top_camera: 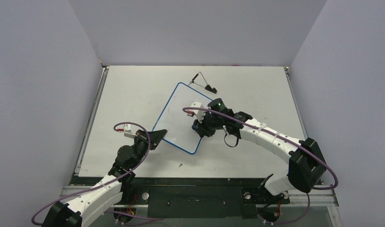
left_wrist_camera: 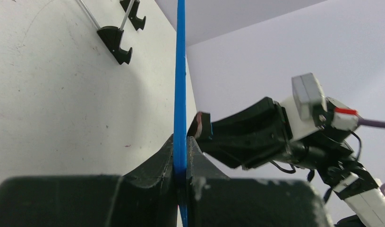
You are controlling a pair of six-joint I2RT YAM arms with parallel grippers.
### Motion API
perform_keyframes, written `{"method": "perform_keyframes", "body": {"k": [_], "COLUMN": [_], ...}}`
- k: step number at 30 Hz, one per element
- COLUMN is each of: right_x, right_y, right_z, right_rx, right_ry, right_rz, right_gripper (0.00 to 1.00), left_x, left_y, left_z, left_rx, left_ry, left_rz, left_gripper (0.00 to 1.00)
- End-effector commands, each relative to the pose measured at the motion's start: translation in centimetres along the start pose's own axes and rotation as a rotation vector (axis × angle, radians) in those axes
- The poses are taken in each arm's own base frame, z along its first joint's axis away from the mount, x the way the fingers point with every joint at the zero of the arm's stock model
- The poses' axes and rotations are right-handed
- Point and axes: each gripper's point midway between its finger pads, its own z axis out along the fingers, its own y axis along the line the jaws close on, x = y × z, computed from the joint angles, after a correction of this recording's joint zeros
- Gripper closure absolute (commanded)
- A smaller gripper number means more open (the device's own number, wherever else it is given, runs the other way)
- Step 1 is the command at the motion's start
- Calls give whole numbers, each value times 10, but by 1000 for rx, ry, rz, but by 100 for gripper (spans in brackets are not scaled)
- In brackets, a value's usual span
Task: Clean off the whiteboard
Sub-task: Erase the whiteboard at the center of the board.
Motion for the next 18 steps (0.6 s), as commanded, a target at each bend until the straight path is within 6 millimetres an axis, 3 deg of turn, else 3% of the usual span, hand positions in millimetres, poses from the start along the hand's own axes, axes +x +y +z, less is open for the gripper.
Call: {"method": "perform_keyframes", "body": {"k": [1,4,7,14,18], "right_x": [15,17,7,-6,-6], "right_y": [-52,-59,-41,64,100], "right_z": [-15,-15,-13,-6,-4], "right_rx": [173,186,114,-184,-306], "right_ry": [6,5,-23,0,25], "right_rz": [22,37,14,-139,-156], "right_gripper": [100,100,100,100,100], "left_x": [-14,-14,-13,-13,-13], "left_y": [-47,-53,-53,-49,-49], "left_z": [-16,-16,-15,-15,-15], "left_rx": [228,243,246,235,236], "left_ry": [-44,-32,-23,-25,-23], "left_rz": [-137,-145,-151,-148,-143], "left_gripper": [100,100,100,100,100]}}
